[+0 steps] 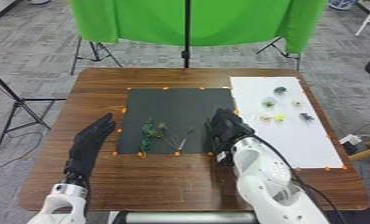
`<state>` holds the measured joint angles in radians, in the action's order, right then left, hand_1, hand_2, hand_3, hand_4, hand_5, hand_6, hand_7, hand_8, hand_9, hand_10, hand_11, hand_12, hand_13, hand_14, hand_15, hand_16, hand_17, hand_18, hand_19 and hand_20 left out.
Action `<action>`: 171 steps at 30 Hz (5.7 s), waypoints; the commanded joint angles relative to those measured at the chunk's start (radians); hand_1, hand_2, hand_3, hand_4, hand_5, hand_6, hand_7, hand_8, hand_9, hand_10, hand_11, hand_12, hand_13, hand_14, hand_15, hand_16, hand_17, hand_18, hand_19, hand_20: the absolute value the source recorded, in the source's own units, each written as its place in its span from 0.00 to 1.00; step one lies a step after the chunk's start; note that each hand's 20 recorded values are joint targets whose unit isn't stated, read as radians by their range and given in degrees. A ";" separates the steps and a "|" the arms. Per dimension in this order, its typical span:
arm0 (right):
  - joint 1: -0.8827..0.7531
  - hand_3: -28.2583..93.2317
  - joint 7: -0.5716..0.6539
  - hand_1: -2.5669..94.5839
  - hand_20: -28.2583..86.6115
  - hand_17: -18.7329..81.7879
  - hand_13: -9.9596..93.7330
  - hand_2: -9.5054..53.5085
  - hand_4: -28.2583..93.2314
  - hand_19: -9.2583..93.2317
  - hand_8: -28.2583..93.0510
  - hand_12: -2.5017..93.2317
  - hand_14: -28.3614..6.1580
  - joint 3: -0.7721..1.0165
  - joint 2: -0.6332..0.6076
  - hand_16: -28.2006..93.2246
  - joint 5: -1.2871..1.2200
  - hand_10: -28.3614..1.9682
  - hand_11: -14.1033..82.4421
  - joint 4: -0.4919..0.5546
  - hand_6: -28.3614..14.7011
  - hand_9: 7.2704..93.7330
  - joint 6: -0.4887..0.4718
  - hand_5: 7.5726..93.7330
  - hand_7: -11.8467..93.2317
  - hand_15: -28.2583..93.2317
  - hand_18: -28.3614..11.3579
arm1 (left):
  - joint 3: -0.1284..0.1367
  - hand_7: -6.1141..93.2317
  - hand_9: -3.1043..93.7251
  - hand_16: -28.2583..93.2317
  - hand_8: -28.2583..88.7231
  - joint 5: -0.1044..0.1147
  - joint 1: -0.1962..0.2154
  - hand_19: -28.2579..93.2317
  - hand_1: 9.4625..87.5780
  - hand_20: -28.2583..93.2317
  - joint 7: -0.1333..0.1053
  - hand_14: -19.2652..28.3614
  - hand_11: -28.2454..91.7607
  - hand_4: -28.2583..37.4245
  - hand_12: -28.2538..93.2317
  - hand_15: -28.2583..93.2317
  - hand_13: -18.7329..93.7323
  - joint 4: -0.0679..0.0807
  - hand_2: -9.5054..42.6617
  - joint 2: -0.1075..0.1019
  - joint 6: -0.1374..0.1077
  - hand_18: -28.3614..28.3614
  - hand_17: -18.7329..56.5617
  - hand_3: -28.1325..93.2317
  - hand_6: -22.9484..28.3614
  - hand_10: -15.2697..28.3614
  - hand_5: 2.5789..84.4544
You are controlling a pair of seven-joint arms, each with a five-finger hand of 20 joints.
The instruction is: Arrange flowers
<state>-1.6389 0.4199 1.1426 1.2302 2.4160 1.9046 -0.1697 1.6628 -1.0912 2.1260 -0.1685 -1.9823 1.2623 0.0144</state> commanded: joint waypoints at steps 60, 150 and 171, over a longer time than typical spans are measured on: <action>0.088 0.74 0.041 0.41 0.81 0.80 0.88 0.00 0.17 1.00 0.19 0.32 0.63 0.219 -0.099 0.51 0.286 0.34 0.38 -0.156 0.64 0.72 -0.155 0.56 0.21 0.80 0.37 | 0.001 0.11 0.46 0.24 0.20 -0.001 0.008 0.24 0.13 0.35 -0.010 0.68 0.29 0.12 0.34 0.29 0.42 0.015 0.00 0.012 0.046 0.67 0.26 0.80 0.47 0.60 0.48; 0.507 0.74 -0.485 0.53 0.83 0.86 0.95 0.00 0.11 1.00 0.25 0.42 0.77 -0.364 0.296 0.52 0.470 0.57 0.43 -0.469 0.66 0.89 -0.134 0.71 0.28 0.79 0.43 | 0.001 0.10 0.49 0.23 0.19 0.165 0.031 0.24 0.02 0.35 -0.135 0.68 0.31 0.00 0.34 0.30 0.44 -0.004 0.12 -0.009 -0.139 0.67 0.28 0.76 0.53 0.62 0.48; 0.329 0.73 -0.088 0.33 0.78 0.79 0.88 0.00 0.14 1.00 0.18 0.27 0.60 0.069 -0.279 0.51 0.020 0.35 0.32 -0.012 0.59 0.74 -0.124 0.61 0.21 0.78 0.35 | 0.024 0.10 0.49 0.23 0.19 0.146 0.056 0.24 0.07 0.35 -0.090 0.67 0.31 0.00 0.34 0.30 0.44 -0.017 0.06 0.001 -0.126 0.67 0.28 0.80 0.53 0.62 0.49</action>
<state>-1.1640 0.1671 0.9098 1.2372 2.4437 1.8705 -0.2262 1.6746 -0.9263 2.1461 -0.2831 -1.9909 1.2554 -0.1275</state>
